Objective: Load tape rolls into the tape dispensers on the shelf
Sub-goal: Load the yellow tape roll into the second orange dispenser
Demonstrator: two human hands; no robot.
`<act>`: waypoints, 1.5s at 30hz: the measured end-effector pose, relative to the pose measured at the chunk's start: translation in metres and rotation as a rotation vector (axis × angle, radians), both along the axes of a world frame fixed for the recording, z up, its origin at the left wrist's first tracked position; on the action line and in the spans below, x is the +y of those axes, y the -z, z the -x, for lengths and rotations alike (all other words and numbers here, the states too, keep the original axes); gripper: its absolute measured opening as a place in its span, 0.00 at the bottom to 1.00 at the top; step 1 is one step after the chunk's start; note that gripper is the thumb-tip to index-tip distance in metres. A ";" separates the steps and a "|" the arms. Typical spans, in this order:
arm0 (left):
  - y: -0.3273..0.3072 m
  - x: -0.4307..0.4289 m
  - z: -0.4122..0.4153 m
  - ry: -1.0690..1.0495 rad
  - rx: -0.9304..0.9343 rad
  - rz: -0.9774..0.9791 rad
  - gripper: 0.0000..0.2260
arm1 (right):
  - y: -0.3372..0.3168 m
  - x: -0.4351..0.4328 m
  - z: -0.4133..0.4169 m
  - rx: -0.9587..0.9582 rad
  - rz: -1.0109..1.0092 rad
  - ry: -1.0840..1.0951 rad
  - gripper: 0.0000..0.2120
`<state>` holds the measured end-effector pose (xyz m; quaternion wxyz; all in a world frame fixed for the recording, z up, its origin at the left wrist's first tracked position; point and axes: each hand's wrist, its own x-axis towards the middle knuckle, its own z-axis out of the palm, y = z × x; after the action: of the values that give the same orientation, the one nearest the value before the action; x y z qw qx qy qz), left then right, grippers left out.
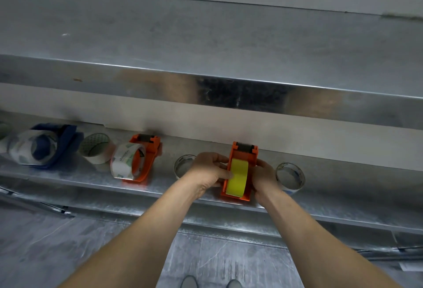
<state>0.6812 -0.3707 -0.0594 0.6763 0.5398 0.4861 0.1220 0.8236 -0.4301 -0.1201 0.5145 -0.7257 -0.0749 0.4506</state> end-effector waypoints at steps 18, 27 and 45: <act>0.008 0.009 -0.008 0.031 0.103 0.024 0.07 | -0.005 0.003 -0.005 -0.432 0.209 -0.168 0.13; 0.007 -0.003 -0.004 0.122 0.114 0.060 0.09 | -0.009 -0.011 0.012 -0.389 0.154 -0.116 0.14; 0.010 -0.014 -0.007 0.254 0.185 0.044 0.10 | -0.008 -0.032 0.023 -0.302 0.150 -0.070 0.15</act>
<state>0.6883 -0.3847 -0.0691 0.6504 0.5909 0.4766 -0.0253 0.8011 -0.4617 -0.1116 0.4258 -0.8184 -0.1427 0.3584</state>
